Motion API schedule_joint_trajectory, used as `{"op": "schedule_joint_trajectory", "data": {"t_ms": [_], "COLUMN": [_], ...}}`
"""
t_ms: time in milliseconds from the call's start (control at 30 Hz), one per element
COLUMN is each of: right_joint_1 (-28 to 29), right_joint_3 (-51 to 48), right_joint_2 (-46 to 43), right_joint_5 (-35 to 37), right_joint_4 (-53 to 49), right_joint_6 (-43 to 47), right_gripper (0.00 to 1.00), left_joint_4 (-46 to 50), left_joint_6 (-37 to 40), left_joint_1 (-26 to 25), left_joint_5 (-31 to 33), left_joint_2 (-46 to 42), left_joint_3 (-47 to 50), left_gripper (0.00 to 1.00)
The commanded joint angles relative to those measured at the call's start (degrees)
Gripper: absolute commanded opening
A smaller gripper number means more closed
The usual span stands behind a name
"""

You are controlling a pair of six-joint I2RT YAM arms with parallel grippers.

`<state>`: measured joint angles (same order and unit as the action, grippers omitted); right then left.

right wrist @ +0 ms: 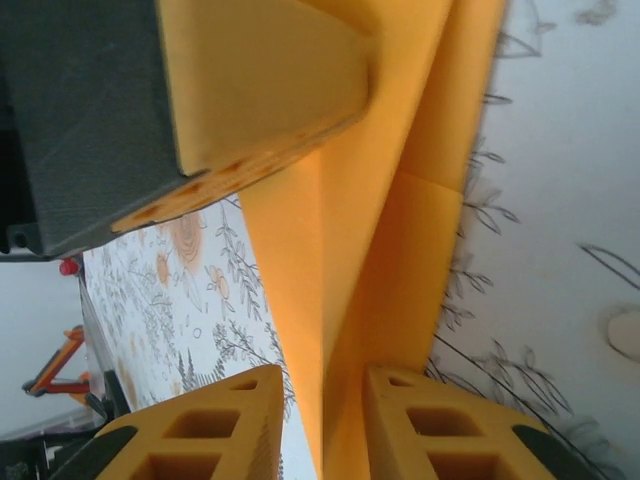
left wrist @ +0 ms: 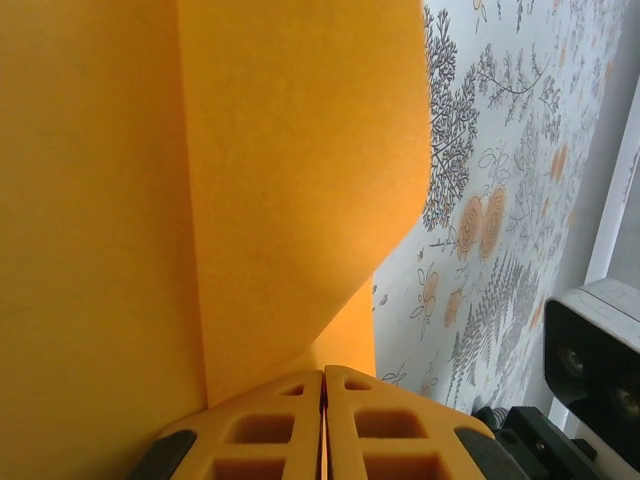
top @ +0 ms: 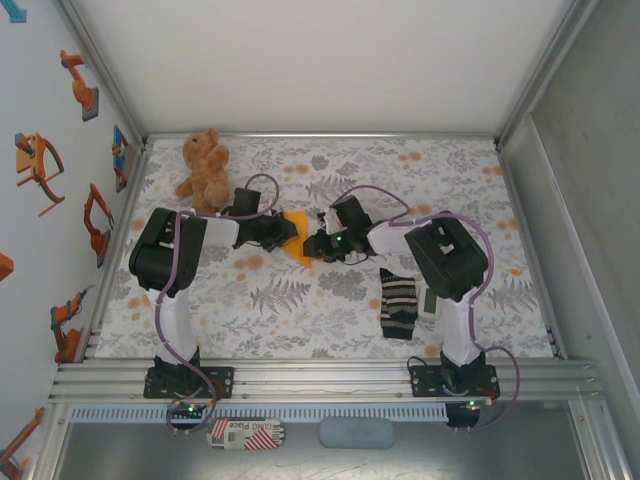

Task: Fold a paper plane with a square sheet of paper (pick it up from the middle)
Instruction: Fourth fold the wing at the center of the table.

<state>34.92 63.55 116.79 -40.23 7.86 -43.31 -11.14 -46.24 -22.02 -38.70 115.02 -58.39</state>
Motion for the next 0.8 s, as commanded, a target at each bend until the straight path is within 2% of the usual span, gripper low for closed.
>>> {"op": "schedule_joint_trajectory", "data": {"t_ms": [0,233,467,767], "right_joint_1": [-1.2,-1.9,-1.8,-1.3], "right_joint_3": [-3.0,-3.5,2.1,7.4], "right_joint_2": [-4.1,-8.5,-3.9,0.8], "right_joint_5": [4.6,7.4,7.1,6.0], "right_joint_4": [-0.8,0.4,-3.5,-7.9], "right_joint_6": [-3.9,-7.3,-7.0,-4.6], "right_gripper": [0.3,0.32,0.31,0.23], "left_joint_4": [2.3,2.2,2.0,1.8], "left_joint_6": [0.6,0.8,0.8,0.6], "left_joint_1": [0.6,0.6,0.5,0.5], "left_joint_5": [0.9,1.0,0.9,0.5], "left_joint_2": [1.4,1.3,1.4,1.6], "left_joint_3": [1.5,1.9,1.7,1.6], "left_gripper": [0.09,0.09,0.1,0.1]}}
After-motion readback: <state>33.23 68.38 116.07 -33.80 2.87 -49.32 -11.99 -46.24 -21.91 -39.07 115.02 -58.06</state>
